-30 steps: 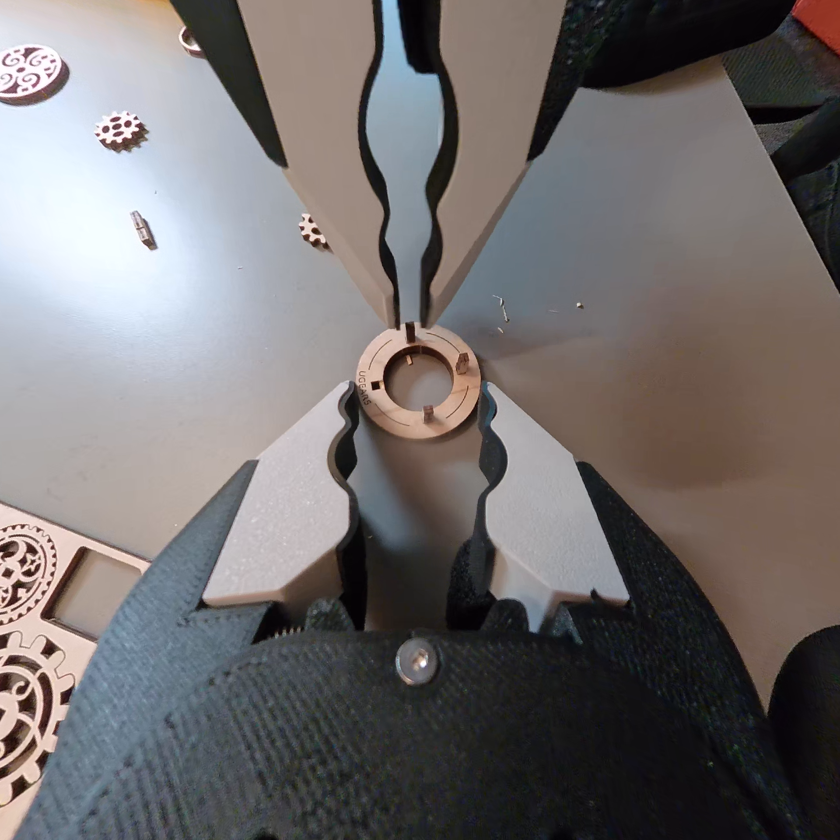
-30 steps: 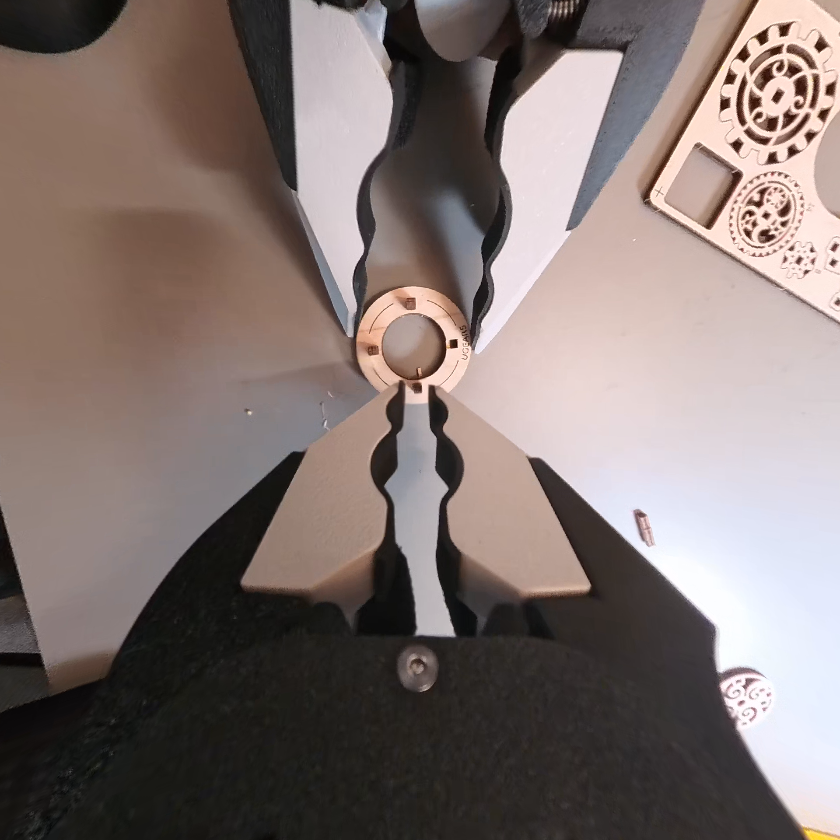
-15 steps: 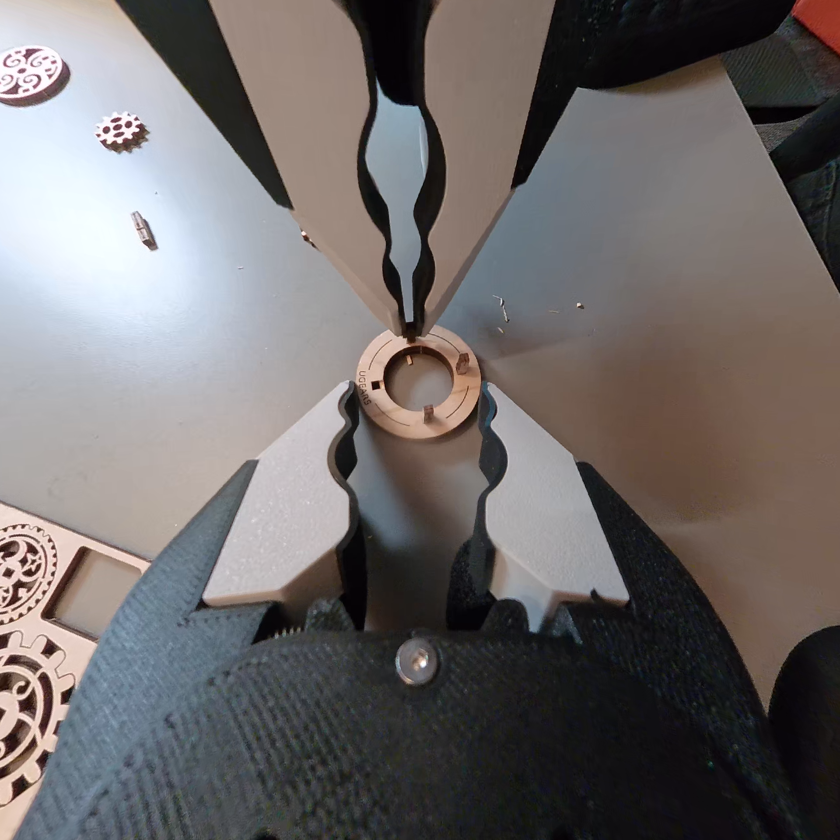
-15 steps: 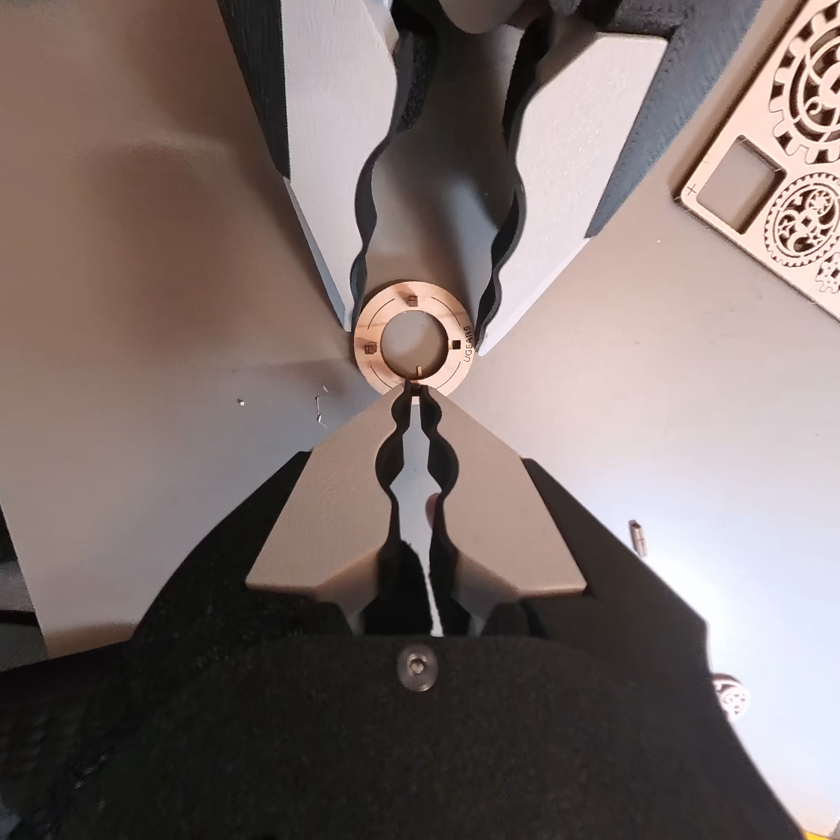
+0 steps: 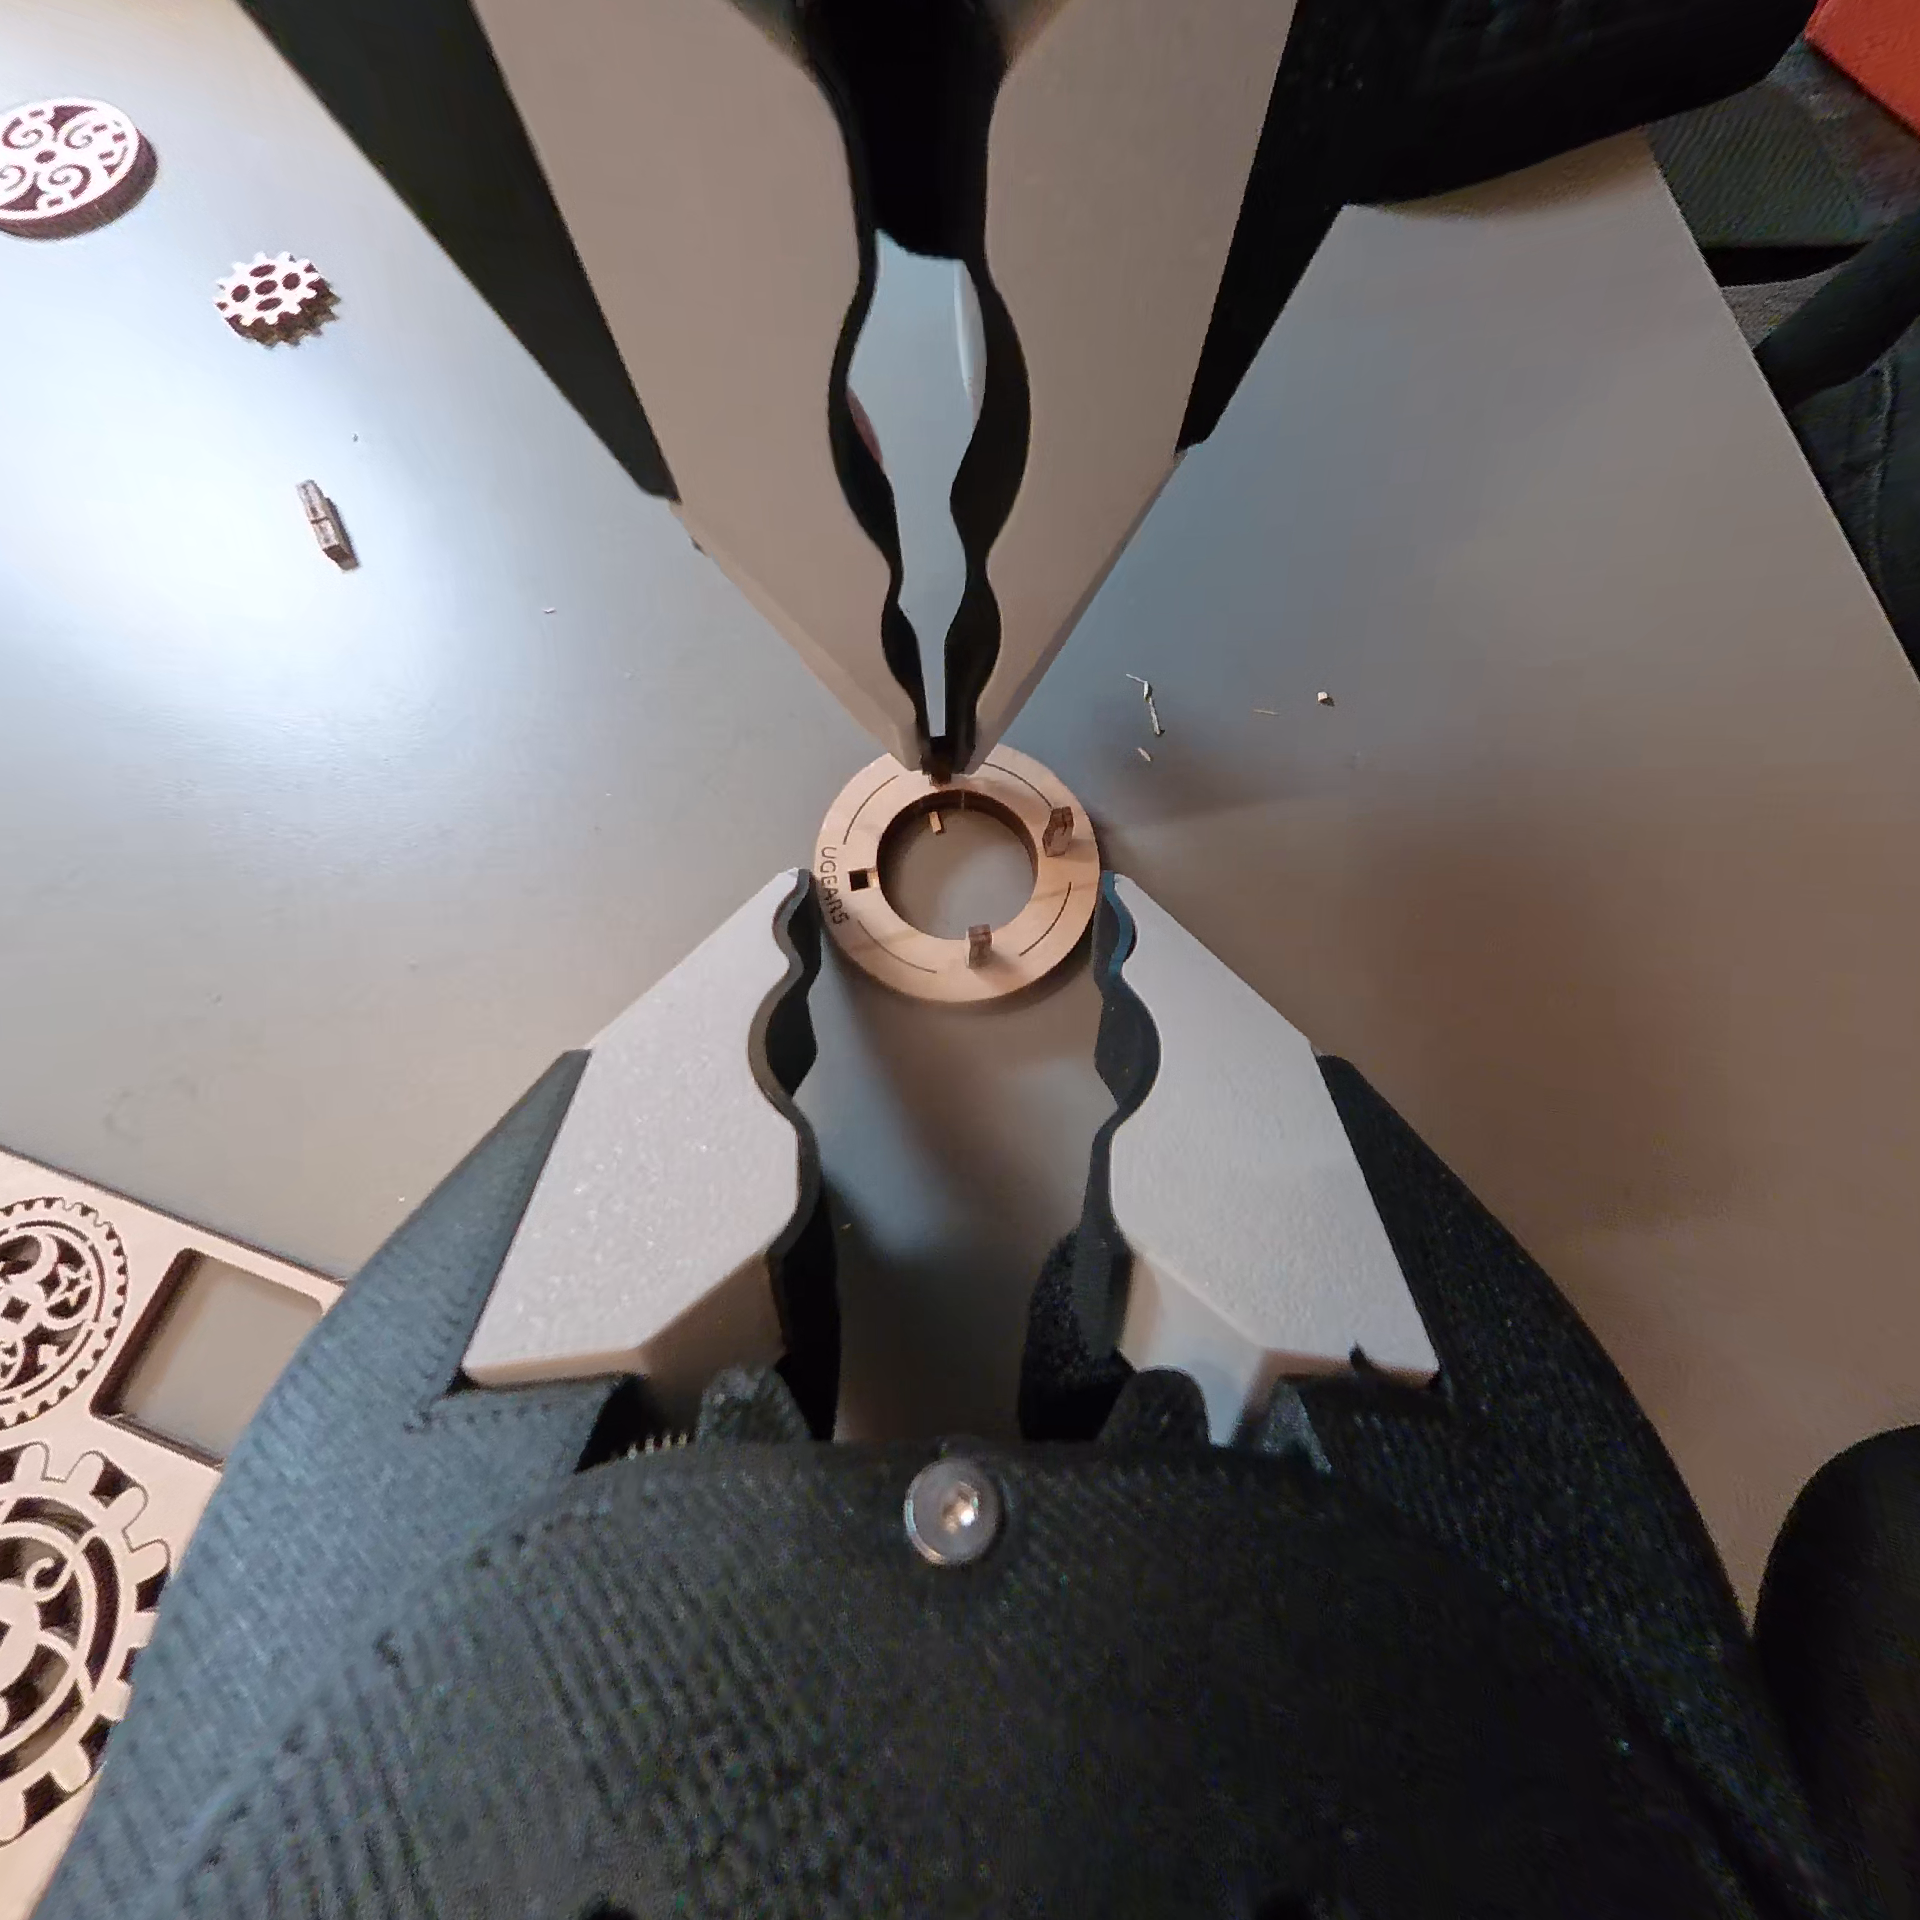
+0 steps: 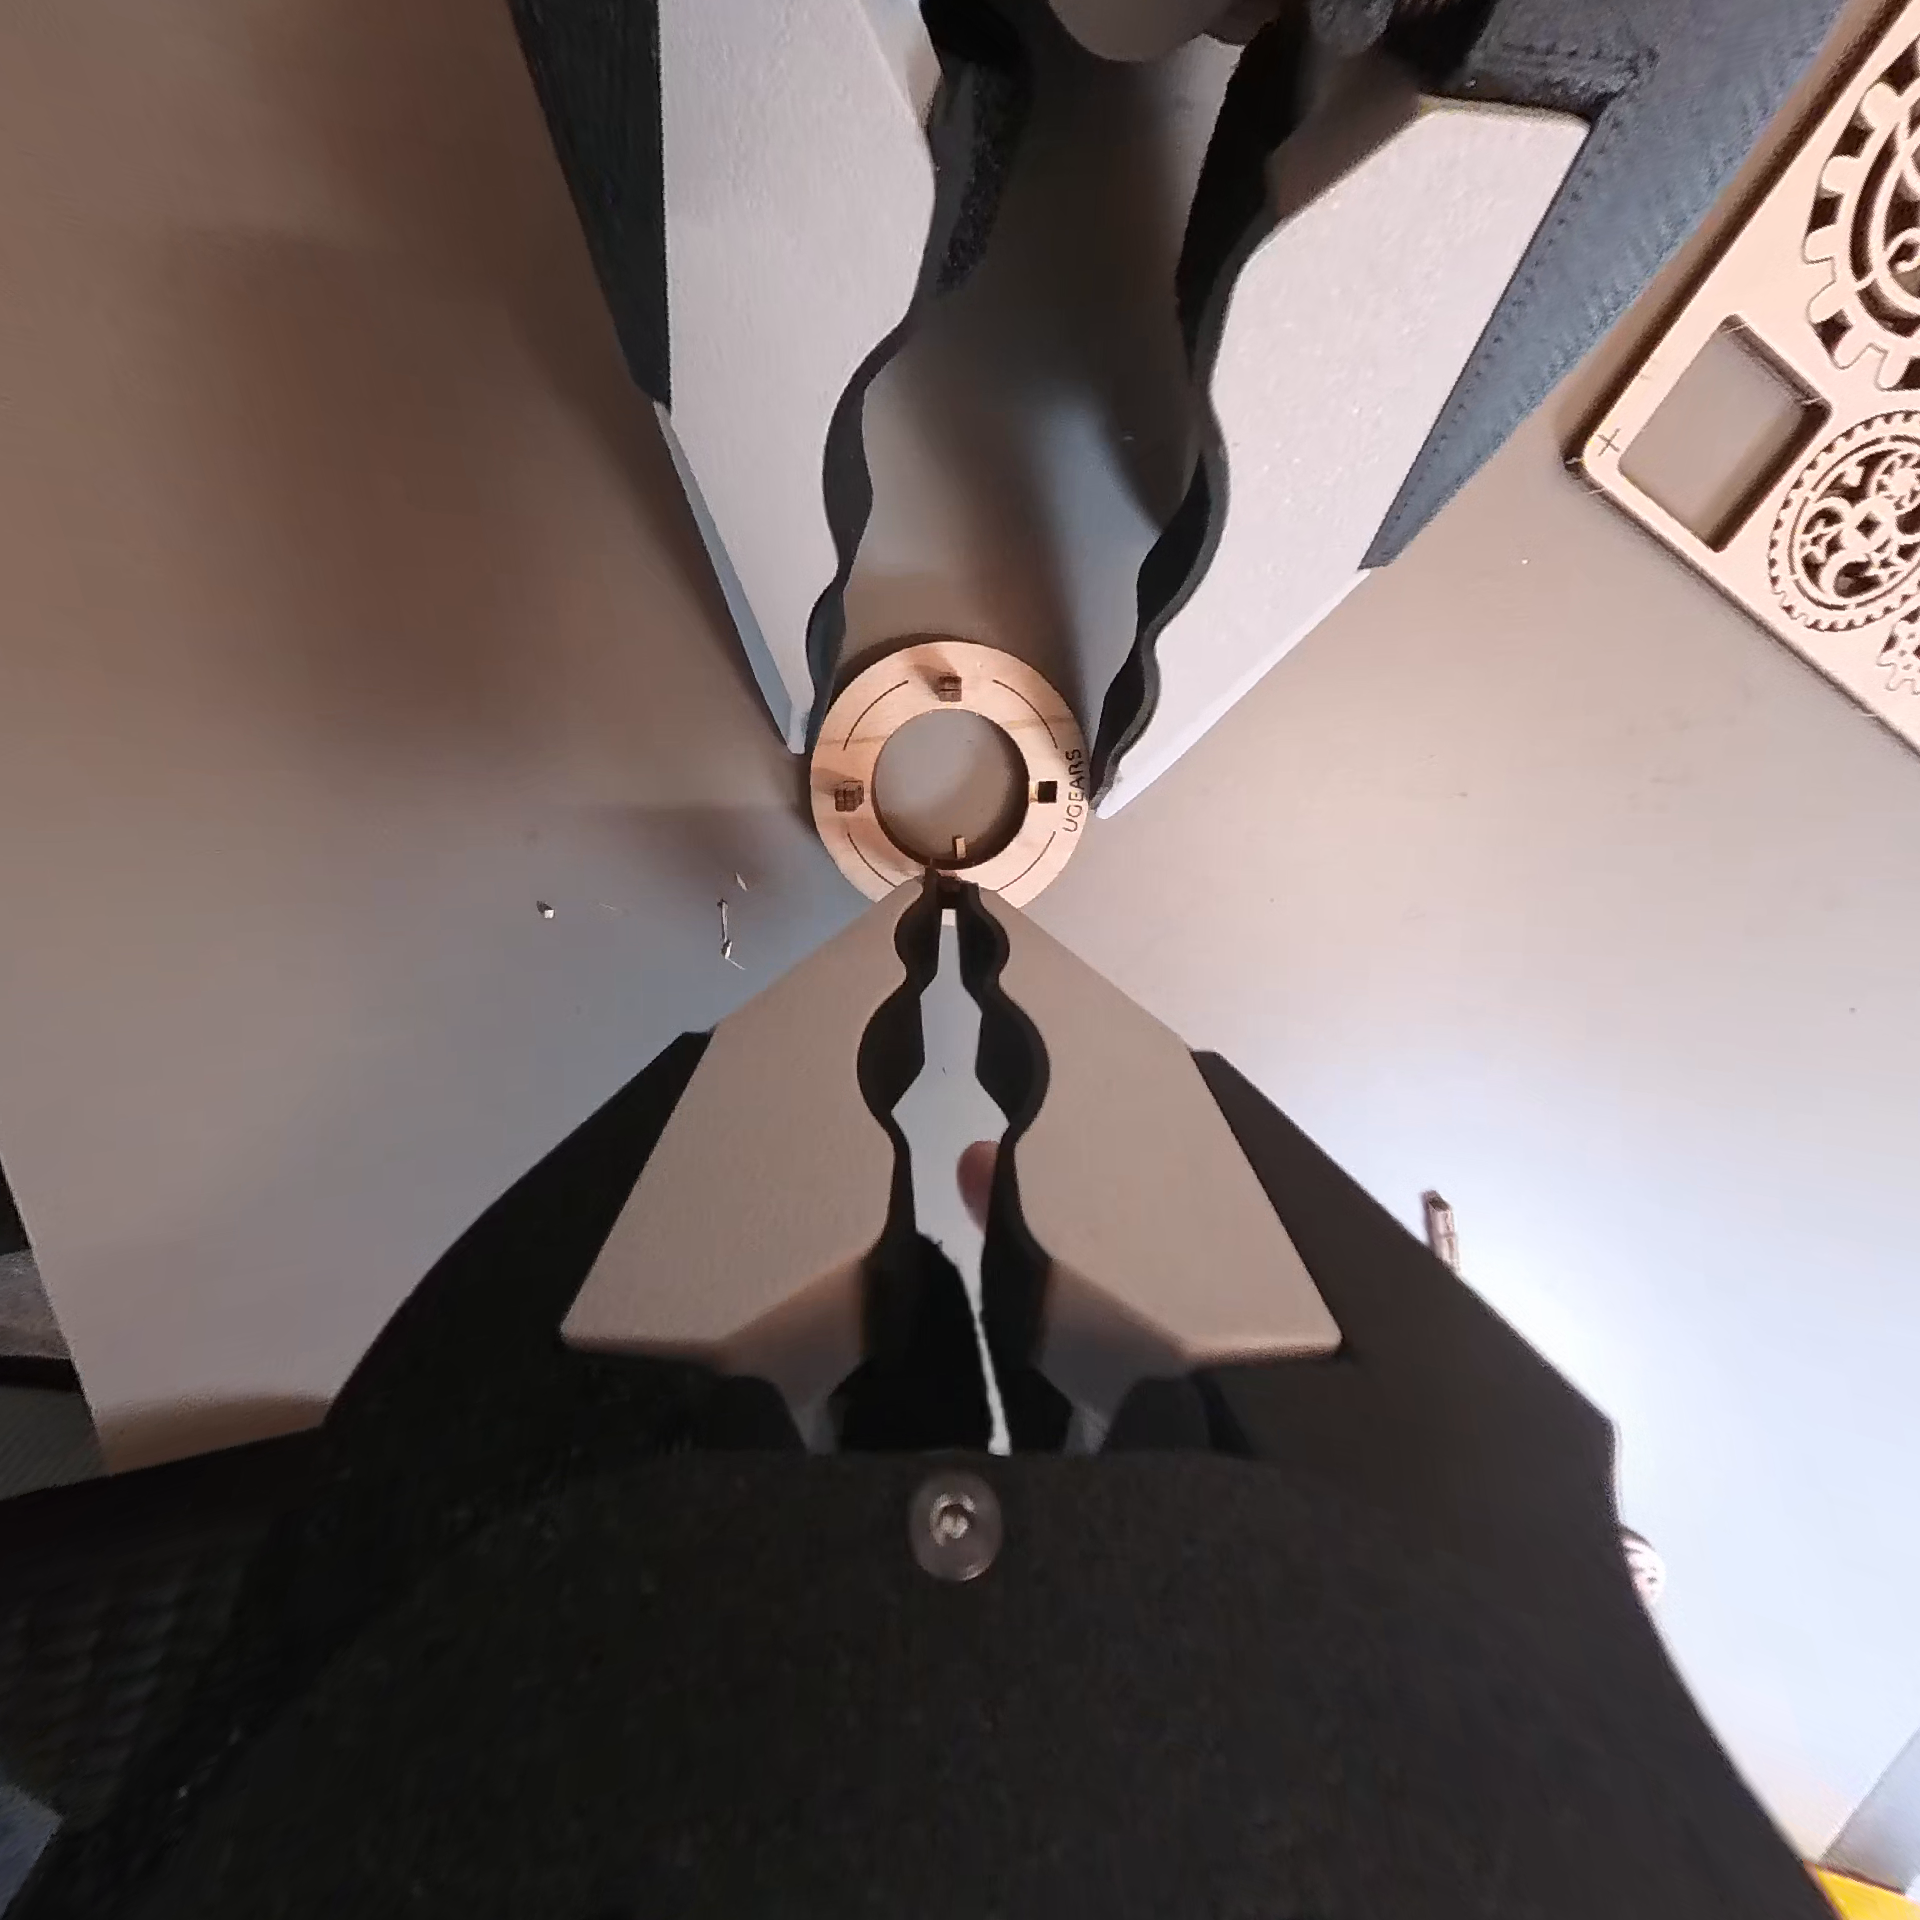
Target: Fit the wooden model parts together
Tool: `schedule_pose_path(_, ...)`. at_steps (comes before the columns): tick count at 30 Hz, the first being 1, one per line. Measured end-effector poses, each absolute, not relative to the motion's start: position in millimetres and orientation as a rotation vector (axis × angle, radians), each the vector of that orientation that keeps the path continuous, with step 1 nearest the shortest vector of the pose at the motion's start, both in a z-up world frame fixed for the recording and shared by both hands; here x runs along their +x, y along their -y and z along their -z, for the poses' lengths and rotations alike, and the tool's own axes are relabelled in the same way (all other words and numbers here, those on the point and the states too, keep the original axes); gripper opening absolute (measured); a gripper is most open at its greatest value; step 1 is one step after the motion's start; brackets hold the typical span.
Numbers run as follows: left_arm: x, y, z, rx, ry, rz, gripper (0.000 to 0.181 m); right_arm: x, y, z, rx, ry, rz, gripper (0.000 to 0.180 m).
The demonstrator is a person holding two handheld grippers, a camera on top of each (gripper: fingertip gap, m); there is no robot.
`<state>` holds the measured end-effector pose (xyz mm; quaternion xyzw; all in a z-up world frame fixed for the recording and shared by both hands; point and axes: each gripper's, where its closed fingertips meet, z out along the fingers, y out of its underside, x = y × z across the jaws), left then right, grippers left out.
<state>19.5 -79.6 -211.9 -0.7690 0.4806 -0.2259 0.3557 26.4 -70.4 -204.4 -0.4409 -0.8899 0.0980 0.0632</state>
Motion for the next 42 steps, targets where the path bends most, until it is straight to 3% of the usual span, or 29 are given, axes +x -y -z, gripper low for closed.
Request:
schedule_pose_path(6,20,80,212,-1.984,-1.246,0.586,0.052,27,64,191,-1.373,2.492,-0.490,0.000)
schedule_pose_path(12,20,80,212,-1.985,-1.245,0.590,0.052,38,-13,166,-1.507,2.247,-0.410,0.017)
schedule_pose_path(22,24,92,212,-1.958,-1.325,0.663,0.054,33,-84,208,-1.487,2.364,-0.307,0.023)
schedule_pose_path(24,25,95,211,-1.947,-1.350,0.688,0.054,29,-84,212,-1.475,2.389,-0.359,0.021)
schedule_pose_path(27,24,96,212,-1.911,-1.415,0.694,0.054,30,-85,214,-1.473,2.407,-0.391,0.002)
schedule_pose_path(34,28,94,212,-1.847,-1.669,0.724,0.053,46,-42,193,-1.440,2.350,-0.547,0.001)
schedule_pose_path(39,15,78,213,-1.905,-1.719,0.637,0.063,60,19,171,-1.367,2.263,-0.748,0.001)
schedule_pose_path(42,1,60,209,-1.986,-1.551,0.522,0.054,64,43,176,-1.333,2.237,-0.793,0.001)
